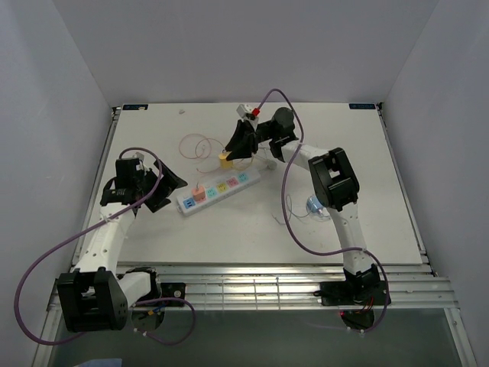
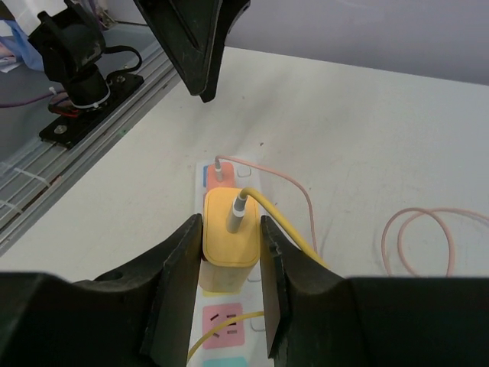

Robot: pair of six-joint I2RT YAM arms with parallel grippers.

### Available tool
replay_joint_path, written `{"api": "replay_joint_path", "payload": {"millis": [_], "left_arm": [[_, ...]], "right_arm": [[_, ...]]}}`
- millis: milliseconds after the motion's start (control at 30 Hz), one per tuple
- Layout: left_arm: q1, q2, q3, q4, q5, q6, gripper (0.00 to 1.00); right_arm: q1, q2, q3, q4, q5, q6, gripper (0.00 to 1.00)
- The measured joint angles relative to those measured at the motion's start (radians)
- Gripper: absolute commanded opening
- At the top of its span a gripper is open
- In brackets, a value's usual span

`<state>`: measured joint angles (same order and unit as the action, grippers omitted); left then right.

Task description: Insert the plug

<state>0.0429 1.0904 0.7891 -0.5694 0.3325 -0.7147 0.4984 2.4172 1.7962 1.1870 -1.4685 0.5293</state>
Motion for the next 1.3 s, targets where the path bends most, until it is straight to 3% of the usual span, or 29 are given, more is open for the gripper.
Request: {"api": "replay_joint_path", "payload": {"millis": [133,300,467,600,867,1300], "left_arm": [[0.000,0.000,-0.018,0.016,0.002,0.000,0.98],[0.000,-0.015,-0.030,0.017,0.002,0.000,0.98],[0.000,-0.026,-0.030,0.018,0.001,0.000,0.98],[0.000,-0.026,-0.030,0.018,0.000,0.000,0.98],[0.000,-0.025,-0.031,0.020,-0.006,0.000,0.98],[0.000,0.003,-0.061,0.037,-0.007,0.000,0.98]], "right_arm": [[-0.007,-0.075,-0.055,-0.236,0.034,-0.212,0.08],[0.008,-0.166,0.025,-0.824,0.192,-0.745,0.08],[0.030,-0.178,0.128,-1.110,0.262,-1.030,0.08],[0.030,-0.178,0.210,-1.234,0.317,-1.173,0.08],[0.033,-0.169,0.285,-1.245,0.373,-1.344,0.08],[0.104,-0.111,0.107,-1.431,0.445,-1.628,0.08]]}}
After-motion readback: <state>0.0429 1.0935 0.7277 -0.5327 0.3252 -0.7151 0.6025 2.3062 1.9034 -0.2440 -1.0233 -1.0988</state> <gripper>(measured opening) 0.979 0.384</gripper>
